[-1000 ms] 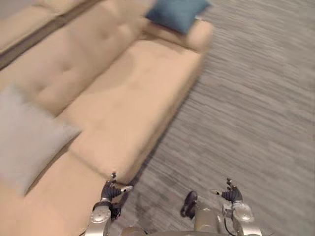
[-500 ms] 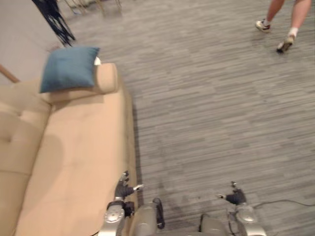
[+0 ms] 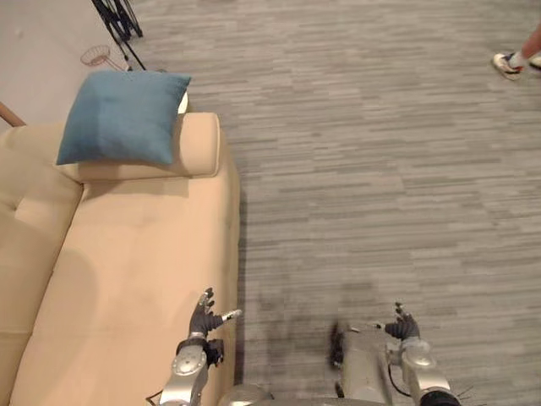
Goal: Pick up cushions and gather them together orderly.
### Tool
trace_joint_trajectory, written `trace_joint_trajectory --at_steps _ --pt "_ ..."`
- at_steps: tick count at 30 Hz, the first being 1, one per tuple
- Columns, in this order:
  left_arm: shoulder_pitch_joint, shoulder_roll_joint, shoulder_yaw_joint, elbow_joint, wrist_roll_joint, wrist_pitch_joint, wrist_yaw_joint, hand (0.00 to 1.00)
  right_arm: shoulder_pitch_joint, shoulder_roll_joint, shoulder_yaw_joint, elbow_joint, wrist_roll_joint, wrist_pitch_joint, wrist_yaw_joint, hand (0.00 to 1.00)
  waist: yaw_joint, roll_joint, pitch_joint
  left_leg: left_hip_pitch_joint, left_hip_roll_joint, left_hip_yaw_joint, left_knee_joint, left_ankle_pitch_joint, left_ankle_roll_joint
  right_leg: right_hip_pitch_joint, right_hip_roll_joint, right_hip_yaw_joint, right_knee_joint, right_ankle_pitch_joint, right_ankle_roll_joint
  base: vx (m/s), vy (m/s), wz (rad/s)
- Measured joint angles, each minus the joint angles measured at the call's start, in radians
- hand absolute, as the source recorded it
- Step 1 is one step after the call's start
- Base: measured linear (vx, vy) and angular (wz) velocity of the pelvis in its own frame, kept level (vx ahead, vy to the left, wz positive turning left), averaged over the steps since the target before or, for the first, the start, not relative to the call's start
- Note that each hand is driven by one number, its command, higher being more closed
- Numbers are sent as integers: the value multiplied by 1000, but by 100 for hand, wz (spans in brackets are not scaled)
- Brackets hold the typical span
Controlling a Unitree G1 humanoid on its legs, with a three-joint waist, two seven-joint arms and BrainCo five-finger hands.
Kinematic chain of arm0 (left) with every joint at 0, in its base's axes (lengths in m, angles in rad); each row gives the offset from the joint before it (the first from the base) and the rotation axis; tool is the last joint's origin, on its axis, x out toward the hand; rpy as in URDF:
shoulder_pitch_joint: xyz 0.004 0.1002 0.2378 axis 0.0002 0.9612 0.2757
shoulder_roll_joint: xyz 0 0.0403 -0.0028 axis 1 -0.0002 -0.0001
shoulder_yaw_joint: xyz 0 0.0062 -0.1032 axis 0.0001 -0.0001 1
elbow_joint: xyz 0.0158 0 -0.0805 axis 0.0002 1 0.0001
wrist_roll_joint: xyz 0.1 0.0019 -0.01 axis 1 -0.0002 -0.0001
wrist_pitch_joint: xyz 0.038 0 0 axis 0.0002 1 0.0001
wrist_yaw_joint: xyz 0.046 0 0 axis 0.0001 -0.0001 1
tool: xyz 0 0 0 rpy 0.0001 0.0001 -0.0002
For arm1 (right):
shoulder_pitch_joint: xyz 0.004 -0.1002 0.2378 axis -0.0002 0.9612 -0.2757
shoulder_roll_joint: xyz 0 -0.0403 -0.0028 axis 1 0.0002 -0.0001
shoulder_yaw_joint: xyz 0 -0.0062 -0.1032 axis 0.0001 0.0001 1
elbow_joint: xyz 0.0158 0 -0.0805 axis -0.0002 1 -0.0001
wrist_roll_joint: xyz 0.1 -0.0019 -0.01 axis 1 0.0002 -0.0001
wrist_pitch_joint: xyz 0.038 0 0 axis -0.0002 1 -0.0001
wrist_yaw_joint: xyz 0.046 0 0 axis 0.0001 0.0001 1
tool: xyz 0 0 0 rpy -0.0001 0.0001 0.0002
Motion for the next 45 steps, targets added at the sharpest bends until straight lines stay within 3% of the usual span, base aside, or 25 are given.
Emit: trace_joint_trajectory --at_steps 1,2,3,4,5,6,8,11,13,14,15,16,18,20,21,23,25,26,29,31,34,37,39,42,45 --pt "6 10 3 15 0 1 9 0 26 -2 -2 -1 0 8 0 0 -15 -17 -11 20 2 -43 35 -25 -39 16 -4 47 -11 201 -22 808 -326 71" --pt "-7 -27 -1 47 9 4 15 0 14 -16 -20 4 0 20 0 0 -15 40 -23 -16 58 -61 124 9 -66 -28 33 18 132 117 -58 778 -315 68" --pt "-9 -33 -5 48 10 4 15 0 8 -19 -27 -2 0 20 0 0 -21 40 -23 -37 63 -68 167 43 -82 -29 29 5 166 70 -49 728 -284 33" --pt "-18 -50 -6 49 15 4 14 0 5 -19 -30 -19 1 20 1 0 -22 40 -21 -87 70 -77 295 142 -82 -16 25 -16 220 7 -63 606 -246 50" --pt "-27 -79 -4 50 18 4 13 0 17 -12 -15 -49 4 19 1 0 -15 38 -14 -178 93 -74 500 352 -93 57 17 -39 219 -50 -80 605 -244 44" --pt "-24 -88 -3 48 18 3 11 0 21 -2 -7 -64 10 18 1 0 -12 33 -10 -215 115 -66 589 425 -89 100 18 -51 203 -64 -84 589 -196 46" --pt "-23 -93 -5 41 20 4 -5 0 29 24 -8 -113 22 8 -2 0 18 20 6 -382 180 25 862 241 -7 279 33 -77 114 -98 -99 515 -132 16" --pt "8 -92 -5 3 19 3 -7 0 25 26 -9 -134 21 -8 -2 0 49 17 7 -535 120 82 660 127 5 396 21 -80 12 -124 -72 412 -32 0" --pt "15 -90 -4 5 19 5 -6 0 19 17 -19 -127 21 -10 -2 0 67 25 12 -579 81 100 459 129 2 432 14 -77 -5 -149 -57 374 114 -3" --pt "45 -96 -3 5 19 5 -7 0 27 9 -31 -102 21 -9 -3 0 69 52 1 -544 57 122 127 236 -62 473 31 -81 -18 -182 -29 393 152 -5" --pt "47 -91 -1 12 19 6 -7 0 24 13 -36 -83 21 -9 -3 0 73 54 6 -528 54 137 117 272 31 495 34 -76 -19 -195 -19 440 153 4" --pt "53 -84 5 13 19 10 -5 0 18 28 -30 -57 21 -1 -2 0 77 14 0 -499 21 180 86 260 29 517 0 -57 -35 -203 -18 361 117 14" --pt "52 -79 33 8 20 11 -6 0 11 14 -34 -53 20 -2 -3 0 79 0 -7 -536 17 200 177 191 83 520 -18 -56 -41 -209 0 518 194 17" --pt "63 -98 54 9 20 12 -7 0 -4 6 -36 -25 14 -2 -1 0 91 -1 -6 -530 19 214 270 98 119 510 -41 -45 104 -251 67 479 254 21" --pt "82 -97 42 9 20 12 -10 0 13 7 -38 -18 5 -2 -1 0 84 -17 -14 -460 -25 186 263 46 119 428 -92 -13 407 -250 163 323 182 51" --pt "98 -84 36 9 20 13 -9 0 38 16 -38 -17 -1 -1 1 0 65 -28 -21 -394 -68 139 257 23 138 322 -117 30 703 -185 191 441 134 85" --pt "111 -65 37 10 20 14 -6 0 72 25 -37 -11 -1 2 1 0 62 -39 -28 -312 -110 72 228 1 151 244 -166 -42 854 -238 149 606 62 113" --pt "113 -66 37 10 19 15 -3 0 79 25 -37 -11 -1 6 1 0 60 -34 -34 -276 -123 27 199 1 152 202 -174 -102 819 -274 84 473 11 99" --pt "101 -55 45 9 19 15 -2 0 81 22 -36 -11 0 6 2 0 52 -13 -34 -212 -115 -88 148 4 145 124 -71 -87 507 -291 39 446 -59 116" --pt "78 -57 44 13 17 15 -2 0 83 23 -37 -16 2 6 1 0 38 -9 -32 -195 -107 -172 156 -7 119 101 8 44 281 -230 38 438 -187 149" --pt "23 -62 44 18 15 16 2 0 128 40 -53 -69 17 7 -1 0 31 -37 -30 -219 -109 -285 250 -52 42 128 54 295 50 -12 94 407 -342 195" --pt "1 -133 43 -6 15 18 13 0 167 69 -109 -192 48 9 -3 0 35 -21 -28 -225 -41 -323 265 -11 -30 137 25 116 277 -136 5 360 -455 214" --pt "5 -140 46 -13 13 18 15 0 173 79 -113 -242 54 -1 -4 0 34 -13 -33 -228 0 -320 265 -2 -40 168 10 22 328 -188 -26 175 -282 190" --pt "5 -153 75 -30 -2 19 15 0 173 112 -132 -291 81 -27 -6 0 38 -27 -33 -290 101 -125 274 69 -43 252 -12 -132 288 -213 -57 97 -321 190" --pt "20 -151 78 -30 -4 20 16 0 166 131 -155 -294 101 -34 -5 0 43 -29 -34 -313 186 201 240 85 -26 308 -8 -213 215 -219 -68 5 -140 134"
